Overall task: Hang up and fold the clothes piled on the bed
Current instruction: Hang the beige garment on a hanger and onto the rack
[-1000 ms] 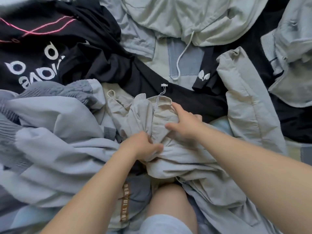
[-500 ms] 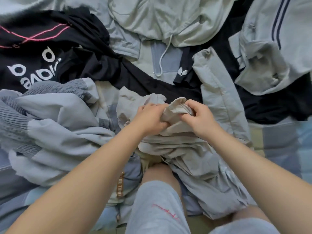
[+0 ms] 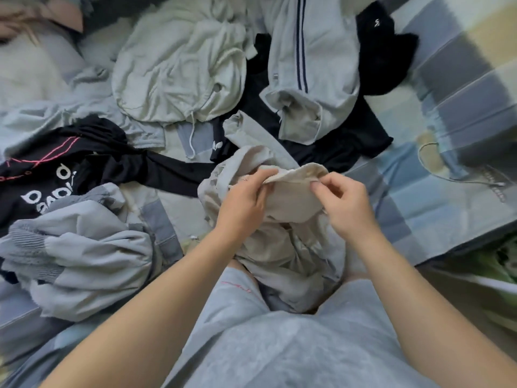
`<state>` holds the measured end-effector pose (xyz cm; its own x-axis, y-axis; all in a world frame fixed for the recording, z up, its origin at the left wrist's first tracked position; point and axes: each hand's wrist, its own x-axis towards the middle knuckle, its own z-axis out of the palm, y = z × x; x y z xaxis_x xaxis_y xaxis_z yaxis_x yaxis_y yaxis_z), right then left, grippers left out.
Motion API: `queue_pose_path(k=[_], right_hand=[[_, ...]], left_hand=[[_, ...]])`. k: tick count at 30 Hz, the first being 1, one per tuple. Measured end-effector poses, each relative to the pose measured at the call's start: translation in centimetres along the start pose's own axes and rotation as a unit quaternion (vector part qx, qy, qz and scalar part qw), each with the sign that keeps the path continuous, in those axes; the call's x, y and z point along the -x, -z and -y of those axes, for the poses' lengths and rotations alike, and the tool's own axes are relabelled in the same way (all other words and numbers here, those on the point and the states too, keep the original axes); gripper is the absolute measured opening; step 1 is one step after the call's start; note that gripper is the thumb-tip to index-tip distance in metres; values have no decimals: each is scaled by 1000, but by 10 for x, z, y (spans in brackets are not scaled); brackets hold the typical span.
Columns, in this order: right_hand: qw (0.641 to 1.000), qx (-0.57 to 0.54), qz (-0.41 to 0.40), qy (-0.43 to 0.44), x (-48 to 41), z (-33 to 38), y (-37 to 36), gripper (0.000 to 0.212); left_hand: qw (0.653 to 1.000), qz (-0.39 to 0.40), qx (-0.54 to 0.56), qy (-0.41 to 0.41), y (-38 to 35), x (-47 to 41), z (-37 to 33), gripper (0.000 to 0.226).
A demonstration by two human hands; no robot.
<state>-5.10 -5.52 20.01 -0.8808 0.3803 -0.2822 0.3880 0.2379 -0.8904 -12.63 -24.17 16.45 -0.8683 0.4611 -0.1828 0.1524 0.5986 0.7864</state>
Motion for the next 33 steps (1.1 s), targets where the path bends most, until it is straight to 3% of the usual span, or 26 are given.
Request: queue_pose_path(k=[2,6,9,11,14,18,23,27,33], right_hand=[[999,-18,-39,-1,16,-8,34,25],[995,-36,-95,15,54,-19,94,27],[994,-62,-78,34,87,-14,130,28],[996,-54,-47,47,106,2,152,23],[996,-15,5,87,129,35,183,21],[991,-37,75,104,159,99,210,32],[971,-58,112,203,176,193,206,30],[950,-71,118,281,173,267,180,25],[911,-72,47,404,184,397,132,19]], left_hand=[[998,16,-62,-10,-16,8,-28,17],[975,115,-187,48,-41,35,-69,38],[957,141,-248,58,-55,56,-104,19],[968,102,-223,44,-57,71,-131,24],[987,0,-157,35,-42,88,-172,14],[997,-70,-9,18,2,112,-226,19],[968,-184,163,-39,90,132,-269,24],[942,-254,192,-104,182,141,-294,29],[917,-308,218,-129,323,180,-325,34]])
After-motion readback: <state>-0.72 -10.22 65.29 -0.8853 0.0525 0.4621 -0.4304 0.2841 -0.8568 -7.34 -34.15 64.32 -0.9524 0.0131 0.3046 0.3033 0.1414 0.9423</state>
